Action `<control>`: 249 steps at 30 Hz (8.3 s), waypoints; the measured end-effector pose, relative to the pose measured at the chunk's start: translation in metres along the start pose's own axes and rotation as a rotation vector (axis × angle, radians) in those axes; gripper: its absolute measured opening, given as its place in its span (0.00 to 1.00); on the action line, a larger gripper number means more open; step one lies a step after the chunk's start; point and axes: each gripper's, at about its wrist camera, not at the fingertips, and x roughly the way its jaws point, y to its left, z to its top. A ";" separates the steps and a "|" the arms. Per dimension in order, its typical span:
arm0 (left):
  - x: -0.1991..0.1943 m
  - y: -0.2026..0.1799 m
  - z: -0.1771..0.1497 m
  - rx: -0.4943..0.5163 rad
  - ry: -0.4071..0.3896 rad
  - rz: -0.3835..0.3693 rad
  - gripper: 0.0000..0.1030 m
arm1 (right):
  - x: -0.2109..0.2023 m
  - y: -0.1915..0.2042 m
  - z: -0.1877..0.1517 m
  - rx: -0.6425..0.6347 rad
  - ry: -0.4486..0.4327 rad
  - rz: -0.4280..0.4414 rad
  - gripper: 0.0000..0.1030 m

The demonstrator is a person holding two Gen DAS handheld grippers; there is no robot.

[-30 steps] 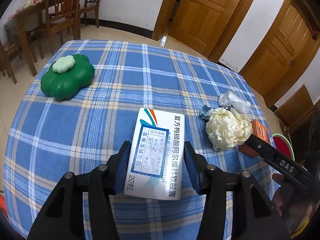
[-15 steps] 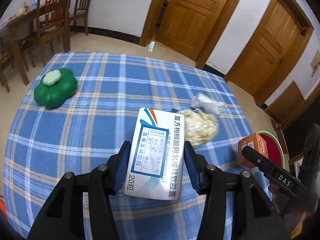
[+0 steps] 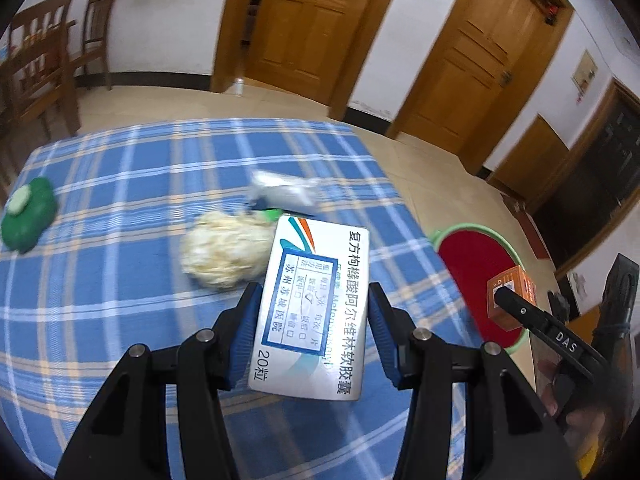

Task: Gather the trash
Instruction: 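Carry both boxes over the red bucket and open both grippers, then return to the table and grasp the crumpled tissue paper with the left gripper, then grasp the white plastic bag with the right gripper while the left holds the tissue, then carry the plastic bag and tissue over the red bucket and release both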

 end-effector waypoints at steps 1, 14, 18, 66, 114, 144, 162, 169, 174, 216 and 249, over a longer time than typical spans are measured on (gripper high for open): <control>0.002 -0.006 0.001 0.010 0.005 -0.007 0.51 | -0.001 -0.011 0.001 0.023 -0.004 -0.014 0.62; 0.040 -0.077 0.008 0.114 0.069 -0.060 0.51 | -0.003 -0.097 0.005 0.191 -0.004 -0.107 0.63; 0.050 -0.096 0.008 0.142 0.086 -0.073 0.51 | -0.006 -0.112 0.005 0.213 -0.009 -0.112 0.66; 0.077 -0.128 0.009 0.166 0.116 -0.075 0.65 | -0.038 -0.132 -0.003 0.257 -0.061 -0.077 0.66; 0.053 0.069 0.013 -0.183 0.022 0.103 0.75 | -0.010 -0.005 0.014 0.009 0.016 -0.010 0.66; 0.024 0.141 0.021 -0.274 -0.171 0.312 0.57 | 0.088 0.153 0.024 -0.213 0.135 0.111 0.69; 0.025 0.155 0.014 -0.319 -0.166 0.297 0.57 | 0.151 0.208 0.028 -0.307 0.137 0.067 0.80; 0.024 0.153 0.013 -0.315 -0.165 0.292 0.57 | 0.162 0.216 0.025 -0.349 0.138 0.046 0.80; 0.024 0.151 0.013 -0.311 -0.169 0.287 0.57 | 0.158 0.211 0.026 -0.349 0.124 0.041 0.68; -0.002 -0.002 0.011 -0.056 -0.130 0.039 0.57 | -0.014 0.045 0.018 -0.131 -0.077 0.028 0.68; 0.074 -0.152 -0.008 0.197 0.086 -0.105 0.57 | -0.029 -0.115 0.016 0.178 -0.099 -0.092 0.74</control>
